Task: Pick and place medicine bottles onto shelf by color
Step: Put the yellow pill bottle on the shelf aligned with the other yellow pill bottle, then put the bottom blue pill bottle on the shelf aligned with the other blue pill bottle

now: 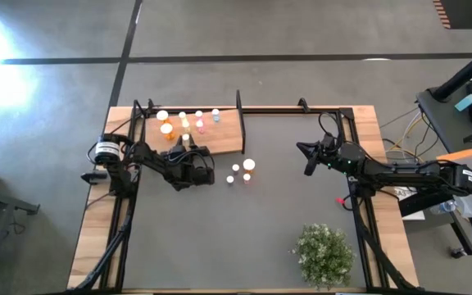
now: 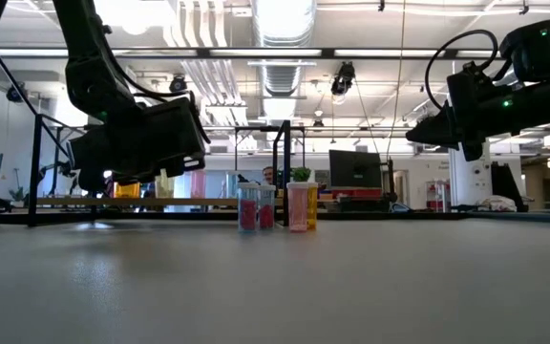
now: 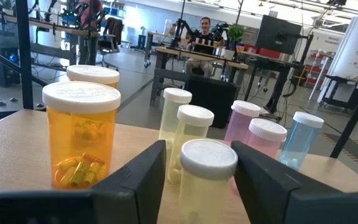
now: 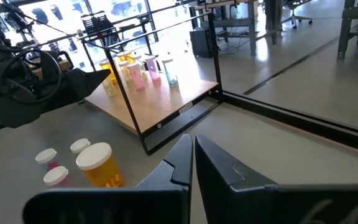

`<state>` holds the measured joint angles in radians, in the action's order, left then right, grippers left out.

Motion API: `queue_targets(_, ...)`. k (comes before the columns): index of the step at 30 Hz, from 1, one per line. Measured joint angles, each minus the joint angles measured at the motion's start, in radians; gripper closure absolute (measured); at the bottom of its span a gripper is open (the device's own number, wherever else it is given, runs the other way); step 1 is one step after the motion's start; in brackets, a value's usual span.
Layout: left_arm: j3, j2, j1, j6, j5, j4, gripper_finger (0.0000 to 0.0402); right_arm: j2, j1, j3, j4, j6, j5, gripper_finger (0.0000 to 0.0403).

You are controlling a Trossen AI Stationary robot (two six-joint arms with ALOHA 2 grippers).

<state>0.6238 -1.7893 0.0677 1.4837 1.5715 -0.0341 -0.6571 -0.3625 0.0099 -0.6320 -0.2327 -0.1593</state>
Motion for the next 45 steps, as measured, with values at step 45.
queue_targets(45,0.008,0.147,-0.087,-0.241,0.004,0.001,0.0114,0.000,0.000,0.000,0.000,0.000,0.000,0.0394)
